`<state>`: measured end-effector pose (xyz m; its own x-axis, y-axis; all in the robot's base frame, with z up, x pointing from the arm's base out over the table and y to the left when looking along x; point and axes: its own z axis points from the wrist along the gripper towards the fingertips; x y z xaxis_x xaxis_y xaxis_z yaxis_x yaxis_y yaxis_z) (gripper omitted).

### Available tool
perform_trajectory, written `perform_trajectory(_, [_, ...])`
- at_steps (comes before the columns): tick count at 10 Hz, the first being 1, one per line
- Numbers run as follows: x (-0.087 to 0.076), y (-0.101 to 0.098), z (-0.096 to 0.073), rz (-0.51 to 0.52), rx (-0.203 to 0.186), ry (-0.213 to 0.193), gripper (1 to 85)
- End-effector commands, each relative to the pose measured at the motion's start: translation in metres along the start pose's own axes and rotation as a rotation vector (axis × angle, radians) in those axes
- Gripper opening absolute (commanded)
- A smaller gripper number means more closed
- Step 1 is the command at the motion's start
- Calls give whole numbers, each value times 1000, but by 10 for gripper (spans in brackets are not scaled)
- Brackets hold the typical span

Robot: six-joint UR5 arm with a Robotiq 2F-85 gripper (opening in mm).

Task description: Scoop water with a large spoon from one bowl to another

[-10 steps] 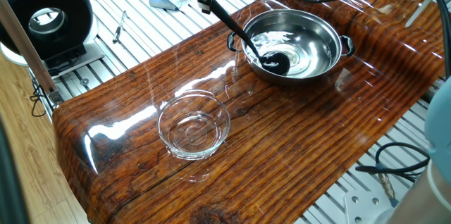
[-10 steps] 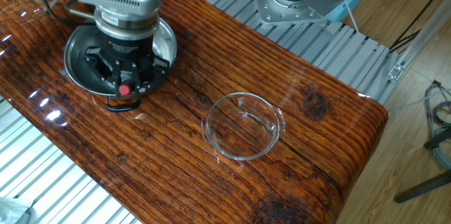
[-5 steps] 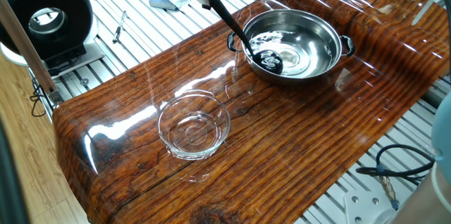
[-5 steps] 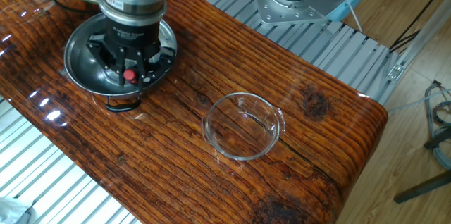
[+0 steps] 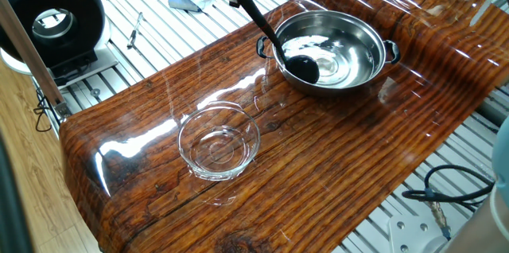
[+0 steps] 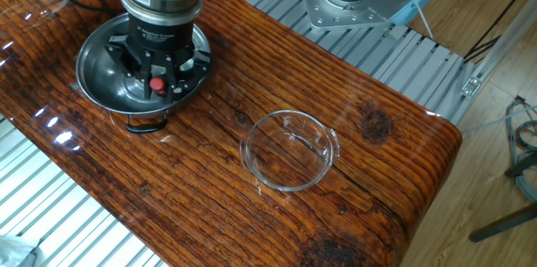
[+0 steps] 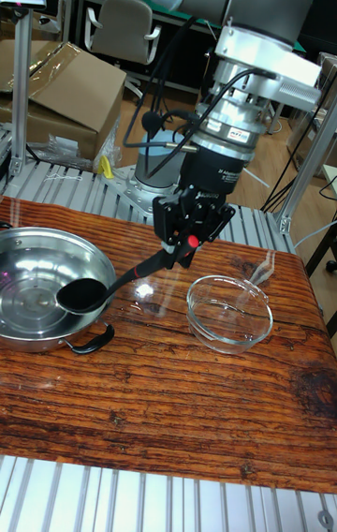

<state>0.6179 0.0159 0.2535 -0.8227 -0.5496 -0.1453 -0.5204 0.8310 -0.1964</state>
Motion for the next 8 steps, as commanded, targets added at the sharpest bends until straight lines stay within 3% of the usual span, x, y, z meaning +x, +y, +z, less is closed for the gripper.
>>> perform_trajectory(1, [-5,7,-6,14,-19,7,10])
perform_trajectory(4, [-9,13,-12,19,-22,32,10])
perform_trajectory(8, [-14,13,-8,15,-28,24,10])
